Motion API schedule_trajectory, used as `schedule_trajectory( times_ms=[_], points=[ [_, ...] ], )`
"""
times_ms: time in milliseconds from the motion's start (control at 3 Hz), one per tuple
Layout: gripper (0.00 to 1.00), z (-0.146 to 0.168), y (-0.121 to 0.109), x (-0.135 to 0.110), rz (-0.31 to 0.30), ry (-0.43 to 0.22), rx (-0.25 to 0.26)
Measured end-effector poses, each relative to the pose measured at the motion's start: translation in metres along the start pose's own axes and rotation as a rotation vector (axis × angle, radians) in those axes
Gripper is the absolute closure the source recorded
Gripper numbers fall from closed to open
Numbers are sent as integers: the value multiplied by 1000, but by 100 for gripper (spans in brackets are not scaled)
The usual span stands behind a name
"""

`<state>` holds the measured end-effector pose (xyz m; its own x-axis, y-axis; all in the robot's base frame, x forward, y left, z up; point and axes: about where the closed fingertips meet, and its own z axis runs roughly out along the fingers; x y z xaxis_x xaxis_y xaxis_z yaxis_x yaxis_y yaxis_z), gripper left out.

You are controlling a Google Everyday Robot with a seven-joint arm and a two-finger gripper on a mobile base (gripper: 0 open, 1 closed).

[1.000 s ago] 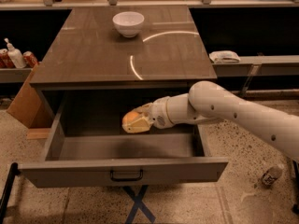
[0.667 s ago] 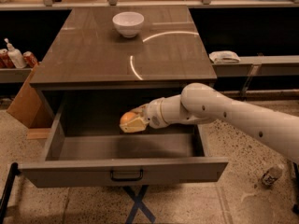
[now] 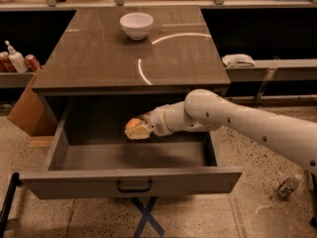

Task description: Place orange into top drawer

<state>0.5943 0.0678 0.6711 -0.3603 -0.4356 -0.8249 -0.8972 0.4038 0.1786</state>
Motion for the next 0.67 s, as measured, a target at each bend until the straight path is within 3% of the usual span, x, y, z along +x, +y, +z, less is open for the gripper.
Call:
schedule_trajectory(
  times_ms=[333,667],
  points=[
    [5,6,0,0,1,7,-4],
    [0,0,-1,2,10,10,9]
  ],
)
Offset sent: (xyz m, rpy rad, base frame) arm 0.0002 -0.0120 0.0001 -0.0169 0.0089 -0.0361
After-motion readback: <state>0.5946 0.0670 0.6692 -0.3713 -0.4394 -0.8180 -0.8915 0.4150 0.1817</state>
